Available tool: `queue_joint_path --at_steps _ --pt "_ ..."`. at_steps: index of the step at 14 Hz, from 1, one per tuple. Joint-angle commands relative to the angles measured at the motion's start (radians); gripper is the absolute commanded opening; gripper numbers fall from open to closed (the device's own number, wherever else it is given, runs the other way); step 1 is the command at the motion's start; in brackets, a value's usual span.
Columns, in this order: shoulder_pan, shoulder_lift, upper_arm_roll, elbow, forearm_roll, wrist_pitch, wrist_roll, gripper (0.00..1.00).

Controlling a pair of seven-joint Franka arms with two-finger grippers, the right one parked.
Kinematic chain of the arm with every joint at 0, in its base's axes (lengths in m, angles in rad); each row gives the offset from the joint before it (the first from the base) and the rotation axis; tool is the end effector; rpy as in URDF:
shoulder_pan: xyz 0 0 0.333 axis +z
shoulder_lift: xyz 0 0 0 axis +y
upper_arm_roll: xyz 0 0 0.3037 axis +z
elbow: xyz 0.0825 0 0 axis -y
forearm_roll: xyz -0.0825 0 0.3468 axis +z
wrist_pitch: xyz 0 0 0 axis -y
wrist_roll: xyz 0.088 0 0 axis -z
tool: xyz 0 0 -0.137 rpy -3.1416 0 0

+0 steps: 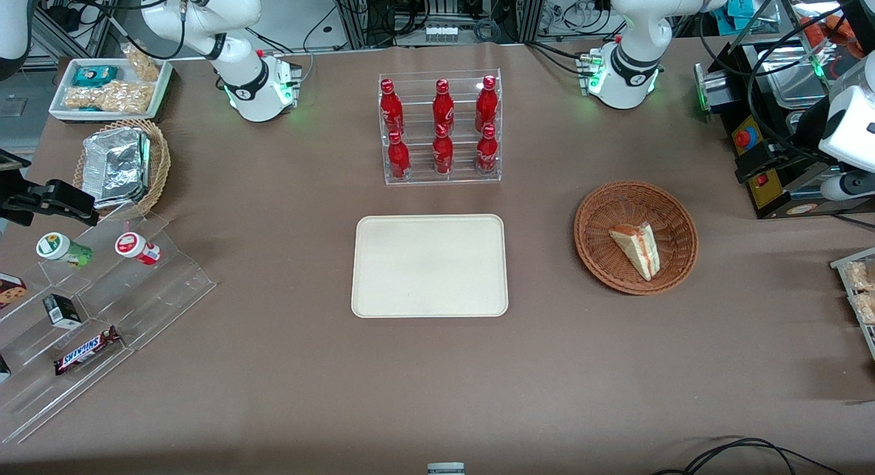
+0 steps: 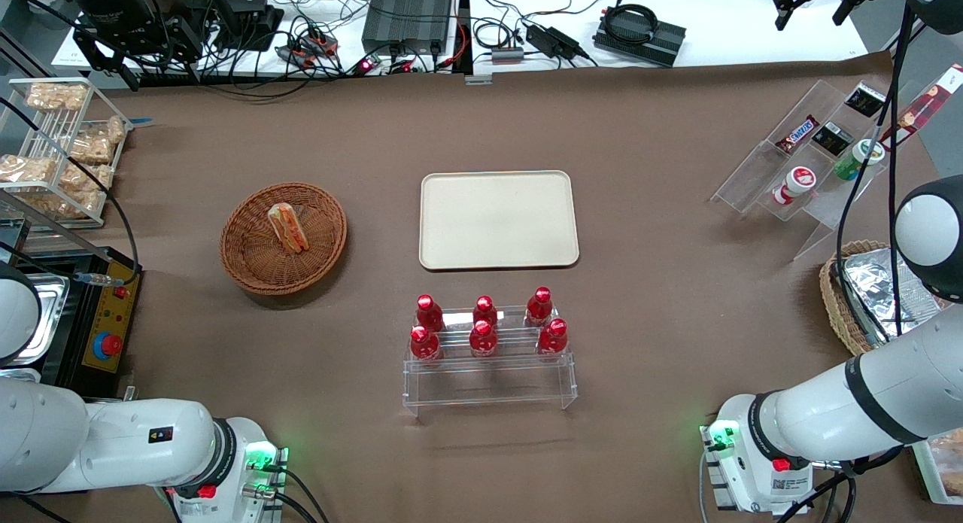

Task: Place sandwich from basket to tray
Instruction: 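Move the left gripper down over the wrapped sandwich in the wicker basket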

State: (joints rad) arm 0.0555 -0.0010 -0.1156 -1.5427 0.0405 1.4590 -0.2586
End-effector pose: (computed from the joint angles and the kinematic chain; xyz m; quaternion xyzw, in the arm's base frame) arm 0.5023 -0.0243 0.5857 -0.9939 -0.1004 0.0376 0.0266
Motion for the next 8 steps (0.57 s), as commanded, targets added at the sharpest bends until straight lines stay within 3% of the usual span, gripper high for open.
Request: queue_joint_path --at_steps 1,8 --pt "-0.005 -0.011 -0.001 -0.008 0.005 -0.012 0.009 1.0" --pt "0.023 0.093 0.007 -0.083 0.009 -0.017 -0.049 1.0"
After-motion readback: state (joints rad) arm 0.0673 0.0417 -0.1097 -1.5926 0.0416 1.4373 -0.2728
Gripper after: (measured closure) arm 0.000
